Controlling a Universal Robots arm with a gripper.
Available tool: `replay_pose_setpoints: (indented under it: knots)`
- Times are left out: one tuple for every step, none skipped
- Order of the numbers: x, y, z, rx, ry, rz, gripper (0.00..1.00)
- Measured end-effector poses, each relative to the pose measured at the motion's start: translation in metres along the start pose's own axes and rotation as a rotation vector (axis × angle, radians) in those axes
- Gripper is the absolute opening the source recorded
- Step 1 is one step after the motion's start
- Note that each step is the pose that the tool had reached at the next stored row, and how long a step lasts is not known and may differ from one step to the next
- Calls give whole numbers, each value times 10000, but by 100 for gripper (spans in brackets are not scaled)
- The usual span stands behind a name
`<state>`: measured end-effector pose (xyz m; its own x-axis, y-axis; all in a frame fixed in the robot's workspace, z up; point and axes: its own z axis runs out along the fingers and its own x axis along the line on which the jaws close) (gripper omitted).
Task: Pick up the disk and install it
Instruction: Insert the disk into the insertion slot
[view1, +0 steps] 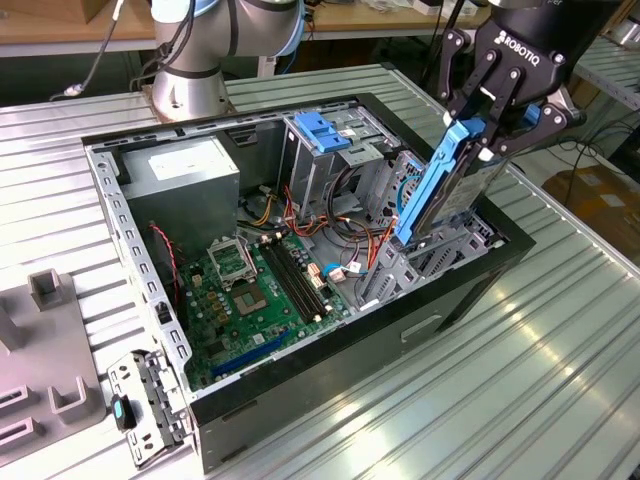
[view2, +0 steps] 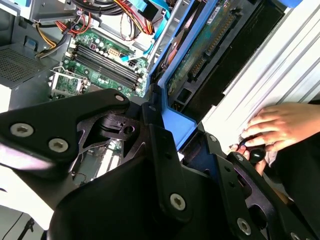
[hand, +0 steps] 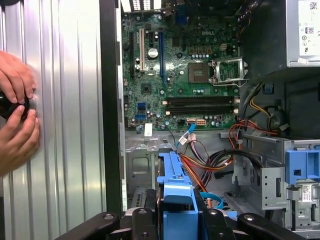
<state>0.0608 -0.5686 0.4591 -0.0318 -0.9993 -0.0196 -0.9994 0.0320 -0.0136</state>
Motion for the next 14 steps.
replay_pose_setpoints:
  knots:
    - [0,-1,5,0,1,0,37]
    - [0,-2,11,0,1,0,37]
    - [-1,-3,16,0,1,-1,37]
    - [0,-3,22,0,0,-1,37]
    - [0,-3,26,0,0,-1,37]
    - [0,-3,29,0,0,-1,37]
    - [0,-4,32,0,1,-1,37]
    - [0,-4,36,0,1,-1,37]
    - [0,-4,39,0,1,-1,37]
    - [0,-3,45,0,1,-1,37]
    - [0,-3,50,0,1,-1,37]
    - [0,-3,53,0,0,-2,37]
    - [0,-3,58,0,0,-1,37]
    - [1,-3,64,0,0,-1,37]
